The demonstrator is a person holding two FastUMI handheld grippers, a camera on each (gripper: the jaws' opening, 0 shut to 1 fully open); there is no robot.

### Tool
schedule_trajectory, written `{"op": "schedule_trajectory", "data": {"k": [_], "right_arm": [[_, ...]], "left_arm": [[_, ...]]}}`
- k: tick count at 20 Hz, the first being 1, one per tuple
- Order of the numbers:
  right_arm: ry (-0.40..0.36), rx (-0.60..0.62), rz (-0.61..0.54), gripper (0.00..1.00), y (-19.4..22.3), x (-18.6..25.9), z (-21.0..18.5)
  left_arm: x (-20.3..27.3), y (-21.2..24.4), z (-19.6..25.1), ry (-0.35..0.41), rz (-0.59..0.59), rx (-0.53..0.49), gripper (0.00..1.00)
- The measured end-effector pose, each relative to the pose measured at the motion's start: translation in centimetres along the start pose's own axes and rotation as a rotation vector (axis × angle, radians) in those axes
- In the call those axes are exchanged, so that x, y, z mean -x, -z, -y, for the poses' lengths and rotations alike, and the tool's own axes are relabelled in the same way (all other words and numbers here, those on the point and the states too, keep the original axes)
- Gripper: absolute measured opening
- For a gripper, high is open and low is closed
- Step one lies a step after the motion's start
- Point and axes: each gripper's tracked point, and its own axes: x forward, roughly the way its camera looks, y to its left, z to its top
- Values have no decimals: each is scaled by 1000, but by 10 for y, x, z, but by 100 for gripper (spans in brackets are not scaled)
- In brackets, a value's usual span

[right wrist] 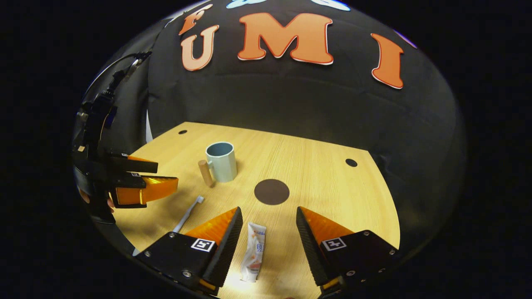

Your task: Put the toothbrush and toothpaste on the desktop into the cup, then pick up the cup and place it on the coaster on the desktop.

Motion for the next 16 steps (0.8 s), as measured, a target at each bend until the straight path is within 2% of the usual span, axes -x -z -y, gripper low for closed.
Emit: {"op": "schedule_trajectory", "data": {"k": [4, 8, 10, 11, 13, 16], "right_arm": [[-37, 15, -97, 73, 25, -18, -11], [-42, 22, -216, 73, 57, -39, -11], [-46, 35, -275, 72, 74, -45, -13], [-43, 36, -289, 67, 77, -48, -13], [-47, 34, -324, 67, 84, -53, -15], [-44, 16, -366, 59, 92, -60, -14]], "left_arm": [[0, 1, -1, 28, -159, 13, 92], [-7, 10, 1, -5, -296, 51, 92], [-9, 16, -4, -11, -340, 57, 92], [-9, 18, -6, -15, -355, 57, 92], [-11, 26, -6, -11, -383, 61, 92], [-14, 37, -3, -19, -441, 74, 92]]}}
